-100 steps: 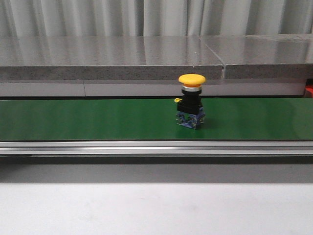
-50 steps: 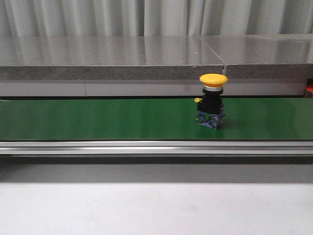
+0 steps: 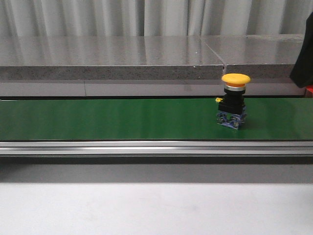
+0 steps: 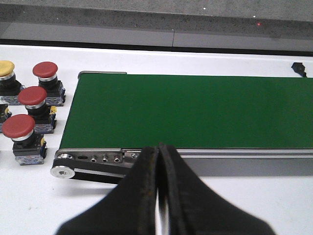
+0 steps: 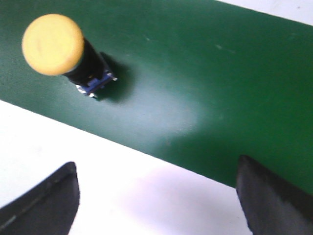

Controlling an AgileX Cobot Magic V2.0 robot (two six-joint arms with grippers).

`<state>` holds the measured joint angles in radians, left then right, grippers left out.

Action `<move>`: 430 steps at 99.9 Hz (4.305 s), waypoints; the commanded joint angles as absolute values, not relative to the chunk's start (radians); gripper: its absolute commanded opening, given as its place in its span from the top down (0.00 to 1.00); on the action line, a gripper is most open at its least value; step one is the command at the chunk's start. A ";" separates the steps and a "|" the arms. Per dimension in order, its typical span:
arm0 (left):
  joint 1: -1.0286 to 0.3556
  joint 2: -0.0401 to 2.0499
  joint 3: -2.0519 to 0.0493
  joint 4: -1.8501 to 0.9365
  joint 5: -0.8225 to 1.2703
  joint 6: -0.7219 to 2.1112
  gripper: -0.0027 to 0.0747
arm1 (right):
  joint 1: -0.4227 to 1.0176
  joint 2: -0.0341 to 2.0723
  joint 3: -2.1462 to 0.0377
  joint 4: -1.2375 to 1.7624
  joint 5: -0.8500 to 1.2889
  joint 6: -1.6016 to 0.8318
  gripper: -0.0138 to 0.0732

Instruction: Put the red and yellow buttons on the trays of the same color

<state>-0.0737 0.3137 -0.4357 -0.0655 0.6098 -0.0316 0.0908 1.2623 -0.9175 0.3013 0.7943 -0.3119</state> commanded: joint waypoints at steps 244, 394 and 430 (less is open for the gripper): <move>-0.080 0.322 -0.460 -0.078 0.534 -0.034 0.99 | -0.653 1.533 -1.111 0.353 0.668 -0.148 0.60; -0.080 0.322 -0.460 -0.078 0.534 -0.034 0.99 | -0.523 1.418 -1.065 0.367 0.517 -0.189 0.12; -0.080 0.322 -0.460 -0.078 0.534 -0.034 0.99 | -0.270 1.183 -1.021 0.367 0.489 -0.296 0.12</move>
<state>-0.0737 0.3137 -0.4357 -0.0655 0.6098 -0.0316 -0.3184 1.2596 -1.0202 0.3532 0.5565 -0.2592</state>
